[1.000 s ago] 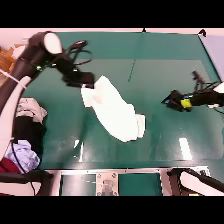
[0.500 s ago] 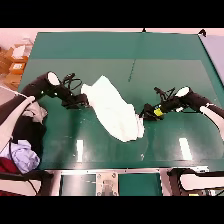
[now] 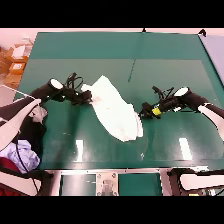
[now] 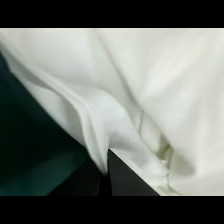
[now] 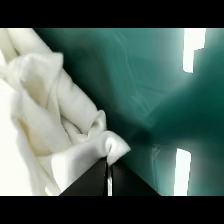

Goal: Fold the shirts.

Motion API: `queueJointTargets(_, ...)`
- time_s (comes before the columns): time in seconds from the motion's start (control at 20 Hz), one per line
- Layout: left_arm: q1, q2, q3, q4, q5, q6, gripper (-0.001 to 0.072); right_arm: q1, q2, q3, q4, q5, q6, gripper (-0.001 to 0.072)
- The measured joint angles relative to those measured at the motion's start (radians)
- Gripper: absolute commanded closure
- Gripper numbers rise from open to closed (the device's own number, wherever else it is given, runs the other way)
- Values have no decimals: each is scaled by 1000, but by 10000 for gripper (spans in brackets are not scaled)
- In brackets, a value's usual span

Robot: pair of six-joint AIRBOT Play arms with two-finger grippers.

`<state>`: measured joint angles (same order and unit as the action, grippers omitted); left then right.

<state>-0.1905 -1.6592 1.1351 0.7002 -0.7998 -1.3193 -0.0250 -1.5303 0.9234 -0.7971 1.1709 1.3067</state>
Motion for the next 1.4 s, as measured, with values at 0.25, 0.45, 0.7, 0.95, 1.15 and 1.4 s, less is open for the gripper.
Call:
queueJointTargets(0.25,0,94,104,-16,-7,72,686,-104,62,123,59,75,-8,700)
queueJointTargets(0.45,1,292,273,41,-21,87,686,-225,215,291,143,129,-9,700)
queueJointTargets(0.7,2,512,556,175,-99,-1,685,-384,478,515,255,121,-24,700)
queueJointTargets(0.95,1,599,772,418,-317,-167,686,-501,729,616,274,-14,-31,700)
queueJointTargets(1.15,2,615,880,609,-429,-261,685,-526,832,650,247,-184,-33,700)
queueJointTargets(1.4,1,603,864,708,-504,-303,685,-530,837,651,239,-295,-35,699)
